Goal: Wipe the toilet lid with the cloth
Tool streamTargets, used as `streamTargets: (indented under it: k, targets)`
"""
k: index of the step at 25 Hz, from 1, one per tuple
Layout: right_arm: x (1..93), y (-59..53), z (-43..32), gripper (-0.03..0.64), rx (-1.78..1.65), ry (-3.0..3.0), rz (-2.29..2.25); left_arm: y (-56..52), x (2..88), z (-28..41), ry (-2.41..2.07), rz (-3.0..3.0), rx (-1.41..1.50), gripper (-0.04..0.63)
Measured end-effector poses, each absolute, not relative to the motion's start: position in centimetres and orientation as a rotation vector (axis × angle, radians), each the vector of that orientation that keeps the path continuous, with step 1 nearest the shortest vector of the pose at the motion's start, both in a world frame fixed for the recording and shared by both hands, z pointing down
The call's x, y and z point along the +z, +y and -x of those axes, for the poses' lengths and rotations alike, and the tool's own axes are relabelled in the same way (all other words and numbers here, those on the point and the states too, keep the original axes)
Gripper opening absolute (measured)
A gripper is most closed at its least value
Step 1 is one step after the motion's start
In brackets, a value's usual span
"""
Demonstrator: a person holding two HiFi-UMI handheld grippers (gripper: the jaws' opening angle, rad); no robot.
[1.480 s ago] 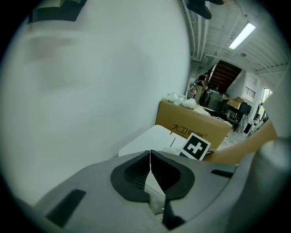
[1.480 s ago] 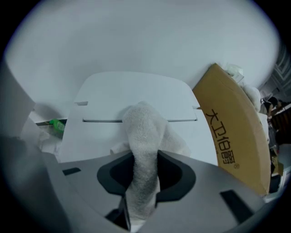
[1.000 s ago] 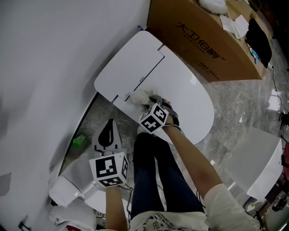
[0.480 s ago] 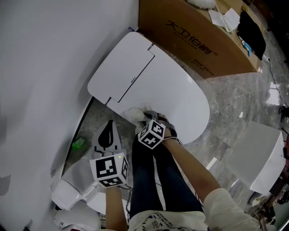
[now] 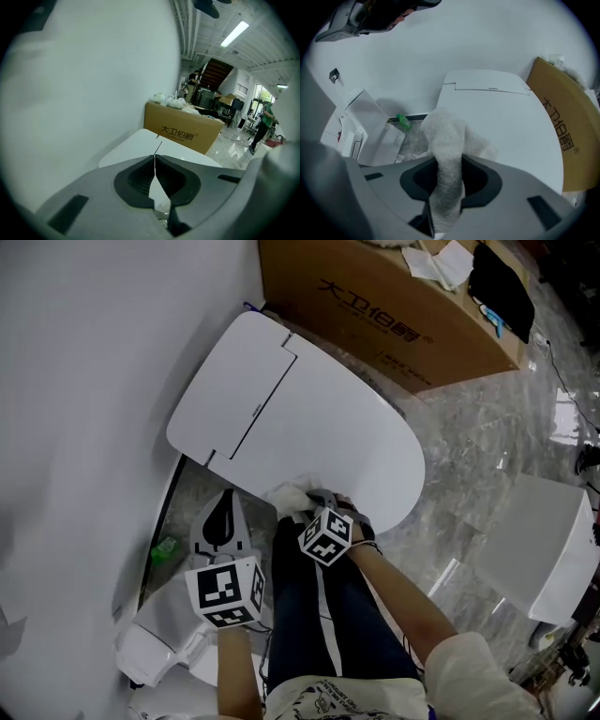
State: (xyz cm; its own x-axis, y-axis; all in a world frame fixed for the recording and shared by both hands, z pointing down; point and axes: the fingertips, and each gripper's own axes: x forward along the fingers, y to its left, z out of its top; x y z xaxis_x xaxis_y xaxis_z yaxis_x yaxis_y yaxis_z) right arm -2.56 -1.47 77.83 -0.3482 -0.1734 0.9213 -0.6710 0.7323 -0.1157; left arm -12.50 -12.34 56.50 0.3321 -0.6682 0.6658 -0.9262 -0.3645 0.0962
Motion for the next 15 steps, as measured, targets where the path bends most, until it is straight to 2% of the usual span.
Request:
streamTargets:
  k: [15]
  targets:
    - [78.5, 4.1, -5.2, 0.110, 0.763, -1.814, -0.758, -12.2, 56.7, 8.6, -1.304, -2.215, 0.785, 0.009]
